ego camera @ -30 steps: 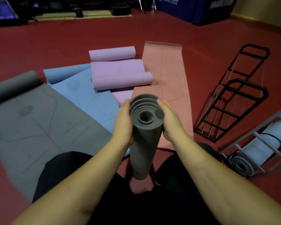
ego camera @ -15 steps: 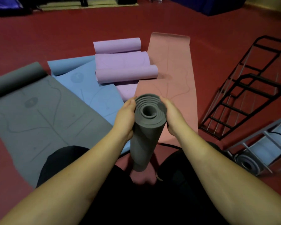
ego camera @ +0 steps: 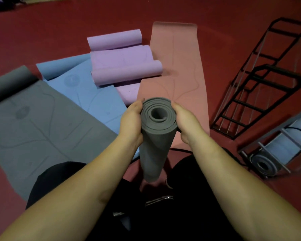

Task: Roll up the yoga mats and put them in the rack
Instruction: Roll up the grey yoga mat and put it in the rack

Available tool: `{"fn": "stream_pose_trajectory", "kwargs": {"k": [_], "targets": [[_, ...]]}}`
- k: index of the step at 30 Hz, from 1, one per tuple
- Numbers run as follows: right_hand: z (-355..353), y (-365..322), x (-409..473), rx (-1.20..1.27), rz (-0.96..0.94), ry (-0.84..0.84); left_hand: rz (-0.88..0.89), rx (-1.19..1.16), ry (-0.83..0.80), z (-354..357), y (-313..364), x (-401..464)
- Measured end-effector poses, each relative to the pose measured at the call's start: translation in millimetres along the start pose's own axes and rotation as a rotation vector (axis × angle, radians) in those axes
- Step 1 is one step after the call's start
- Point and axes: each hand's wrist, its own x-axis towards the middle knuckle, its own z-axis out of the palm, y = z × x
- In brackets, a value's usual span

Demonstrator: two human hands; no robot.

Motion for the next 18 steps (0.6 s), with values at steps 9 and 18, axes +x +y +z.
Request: {"fn": "stream_pose_trajectory", "kwargs": {"k": [9,18], "targets": [[-85.0,-16.8,53.2,0.134,0.082,0.044,0.774,1.289,-0.620,49.9,-25.6,31.1],[-208.7,41.2,111.1,0.847,-0.040,0.169,0.880,1.511,-0.761,201.3,-82.8,64.9]]}}
